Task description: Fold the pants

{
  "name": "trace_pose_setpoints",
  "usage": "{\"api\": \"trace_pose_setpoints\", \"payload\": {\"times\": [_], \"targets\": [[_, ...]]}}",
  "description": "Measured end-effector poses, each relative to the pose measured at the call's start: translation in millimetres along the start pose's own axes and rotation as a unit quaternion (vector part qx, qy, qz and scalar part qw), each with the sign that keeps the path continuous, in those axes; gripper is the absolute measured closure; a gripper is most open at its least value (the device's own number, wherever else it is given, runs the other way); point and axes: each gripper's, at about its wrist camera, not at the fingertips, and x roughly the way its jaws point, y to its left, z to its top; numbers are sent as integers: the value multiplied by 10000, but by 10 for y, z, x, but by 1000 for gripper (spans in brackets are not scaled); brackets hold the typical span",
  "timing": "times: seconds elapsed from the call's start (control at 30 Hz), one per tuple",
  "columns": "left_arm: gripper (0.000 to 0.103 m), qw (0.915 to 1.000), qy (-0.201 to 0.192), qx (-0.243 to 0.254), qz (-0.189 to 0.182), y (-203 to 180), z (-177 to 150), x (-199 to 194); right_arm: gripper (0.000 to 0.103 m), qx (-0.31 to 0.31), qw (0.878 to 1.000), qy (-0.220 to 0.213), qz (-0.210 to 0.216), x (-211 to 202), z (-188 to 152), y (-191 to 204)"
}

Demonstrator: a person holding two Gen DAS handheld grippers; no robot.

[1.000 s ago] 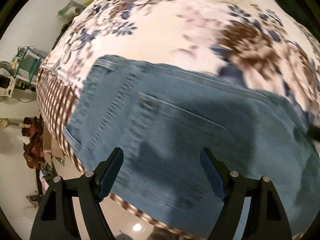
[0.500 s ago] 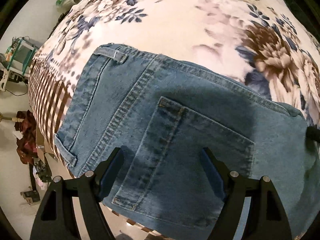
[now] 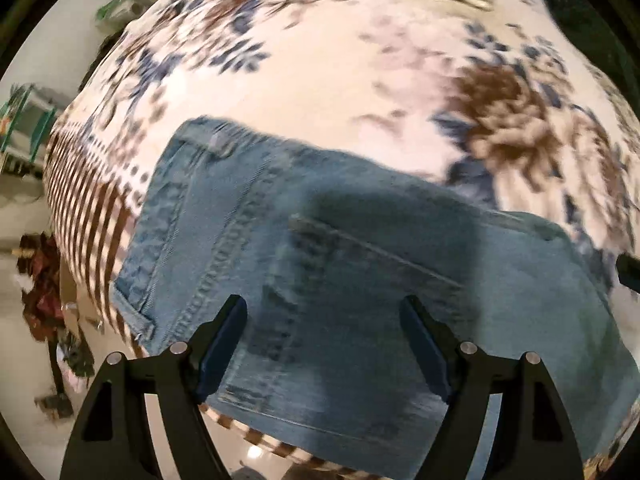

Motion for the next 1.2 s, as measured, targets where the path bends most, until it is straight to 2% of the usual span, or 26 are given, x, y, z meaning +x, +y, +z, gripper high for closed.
{"api": "trace_pose_setpoints", "payload": {"times": [0.13,0.17,0.2,0.23,0.4,0.6,0.7,0.77,0.83,0.87,0.9,0.93,0.97,1.0,1.1,1.2], "targets": [[26,9998,-21,163,-130,-243,4,-34,41,-729,9937,461,-716,154,-244,-7],[26,9997,-8,206,-130,-304,6,-25,56,-912,9902,518,-922,229,-298,3],[26,9996,5,258,-142,-373,9,-14,92,-984,9884,560,-1014,283,-336,-6],[26,9994,4,302,-142,-418,13,-8,98,-1016,9874,546,-1085,315,-370,-16],[26,9979,2,632,-118,-700,27,43,101,-710,9909,-47,-1139,212,-449,-93],[26,9940,-93,1088,-15,-1063,58,93,102,-523,9870,-524,-1428,104,-451,-105],[26,9936,-107,1126,0,-1116,74,101,102,-326,9880,-559,-1400,124,-366,-126],[26,9936,-98,1126,18,-1111,68,116,102,-212,9909,-335,-1288,233,-275,-183],[26,9936,-80,1124,55,-1098,45,135,100,126,9952,-90,-965,367,-70,-228],[26,9936,-45,1128,63,-1085,34,152,90,286,9966,-147,-758,317,-21,-299],[26,9937,1,1123,52,-1058,14,158,67,453,9966,-200,-656,241,-24,-386],[26,9938,27,1114,31,-1024,-13,151,56,594,9966,-280,-504,148,-48,-464],[26,9939,44,1101,17,-1010,-61,130,38,788,9950,-481,-380,-25,-122,-580],[26,9940,72,1095,-13,-1006,-129,94,33,934,9928,-657,-349,-179,-220,-682],[26,9935,121,1127,-136,-1014,-320,-11,32,1571,9820,-955,-438,-549,-659,-1075],[26,9910,208,1281,-321,-1154,-580,-124,29,2711,9542,-1209,-375,-832,-1453,-1638]]}}
